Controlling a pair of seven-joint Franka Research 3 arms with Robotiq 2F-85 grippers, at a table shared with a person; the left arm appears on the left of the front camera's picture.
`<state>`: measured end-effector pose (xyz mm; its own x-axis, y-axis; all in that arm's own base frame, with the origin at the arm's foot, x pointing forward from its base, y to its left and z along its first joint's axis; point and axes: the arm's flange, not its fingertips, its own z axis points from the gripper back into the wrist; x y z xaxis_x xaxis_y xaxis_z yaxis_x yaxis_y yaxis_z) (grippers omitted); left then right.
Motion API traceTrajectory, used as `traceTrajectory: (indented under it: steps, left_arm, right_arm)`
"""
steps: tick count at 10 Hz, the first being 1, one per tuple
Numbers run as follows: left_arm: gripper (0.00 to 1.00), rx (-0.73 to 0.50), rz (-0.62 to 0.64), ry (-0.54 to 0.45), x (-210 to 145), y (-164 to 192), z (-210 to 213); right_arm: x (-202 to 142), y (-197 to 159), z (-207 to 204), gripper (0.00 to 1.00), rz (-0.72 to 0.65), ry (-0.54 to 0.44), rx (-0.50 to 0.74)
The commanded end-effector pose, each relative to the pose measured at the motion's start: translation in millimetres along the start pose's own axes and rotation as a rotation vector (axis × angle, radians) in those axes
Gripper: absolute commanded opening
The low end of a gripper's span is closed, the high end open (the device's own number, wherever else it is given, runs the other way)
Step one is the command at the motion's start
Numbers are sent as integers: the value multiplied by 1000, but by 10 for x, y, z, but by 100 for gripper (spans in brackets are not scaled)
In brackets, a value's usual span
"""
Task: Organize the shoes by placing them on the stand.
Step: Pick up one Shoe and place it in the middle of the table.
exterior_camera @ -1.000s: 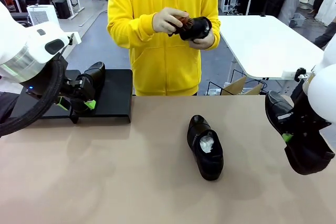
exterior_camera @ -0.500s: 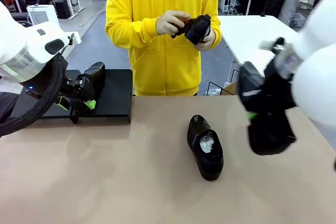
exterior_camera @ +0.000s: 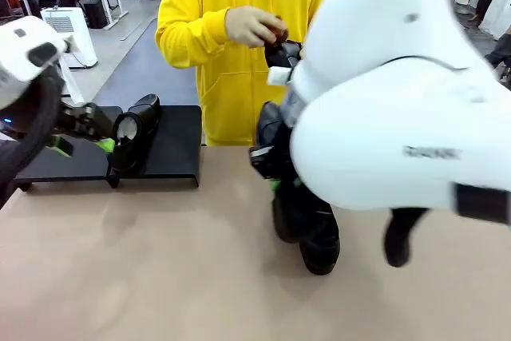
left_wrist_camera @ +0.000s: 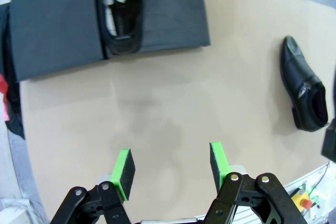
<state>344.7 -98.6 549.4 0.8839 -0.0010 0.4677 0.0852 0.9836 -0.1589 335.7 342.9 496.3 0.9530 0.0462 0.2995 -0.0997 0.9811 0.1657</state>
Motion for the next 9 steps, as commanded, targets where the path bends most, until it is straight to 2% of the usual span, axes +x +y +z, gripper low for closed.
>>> traceTrajectory:
  steps: [1, 2, 3, 5, 9]
  left_arm:
    - [75, 32, 28, -32, -25, 187, 173]
    - [75, 39, 71, -65, -3, 250, 230]
    - [75, 14, 23, -21, 11, 121, 111]
    - [75, 14, 23, -21, 11, 121, 111]
    - [75, 14, 23, -21, 11, 121, 111]
  right_arm:
    - [348, 169, -282, 0, -21, 0, 26]
    - [462, 260, -543, 0, -8, 34, 26]
    - [551, 327, -816, 0, -15, 75, 20]
    - [553, 471, -1230, 0, -36, 139, 12]
    - [438, 687, -1522, 1, -39, 247, -10]
